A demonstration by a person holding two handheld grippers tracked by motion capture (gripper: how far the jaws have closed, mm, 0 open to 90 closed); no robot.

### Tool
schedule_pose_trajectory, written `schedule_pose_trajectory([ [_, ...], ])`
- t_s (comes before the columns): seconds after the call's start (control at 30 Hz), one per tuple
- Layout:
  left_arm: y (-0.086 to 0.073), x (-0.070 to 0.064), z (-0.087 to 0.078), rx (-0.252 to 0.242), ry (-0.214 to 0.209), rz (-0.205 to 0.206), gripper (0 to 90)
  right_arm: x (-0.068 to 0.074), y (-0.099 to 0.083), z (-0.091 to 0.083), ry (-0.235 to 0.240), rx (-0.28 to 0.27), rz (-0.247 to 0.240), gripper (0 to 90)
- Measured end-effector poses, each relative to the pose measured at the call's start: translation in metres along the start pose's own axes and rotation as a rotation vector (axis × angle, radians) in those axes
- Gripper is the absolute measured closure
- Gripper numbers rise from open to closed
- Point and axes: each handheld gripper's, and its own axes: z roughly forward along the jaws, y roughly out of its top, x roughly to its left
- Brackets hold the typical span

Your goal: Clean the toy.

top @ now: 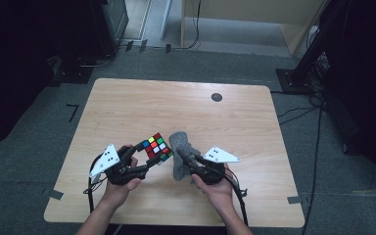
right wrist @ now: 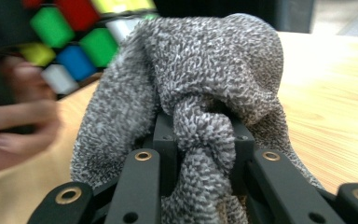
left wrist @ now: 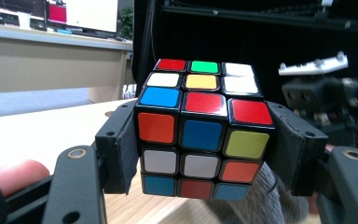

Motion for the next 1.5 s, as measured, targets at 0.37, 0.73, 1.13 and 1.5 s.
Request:
schedule_pose_trajectory([
  [0.37,-0.001,-0.005,0.003,0.007,-0.002,0.001,34.3,0.041,-0.015,0.026,0.141,0.098,-0.148,73.1],
  [0.73,-0.003,-0.006,0.005,0.006,-0.027,-0.011,34.3,0.017,-0.007,0.007,0.032,-0.043,0.019,73.3],
  [1.13,0.0,0.0,0.0,-0.001,0.009,-0.001,34.3,0.017,-0.007,0.014,0.033,0.088,-0.131,73.3],
  [1.5,-0.002,0.005,0.001,0.02,0.034,0.001,34.4,-0.046,-0.009,-0.009,-0.332,0.13,-0.151,69.3],
])
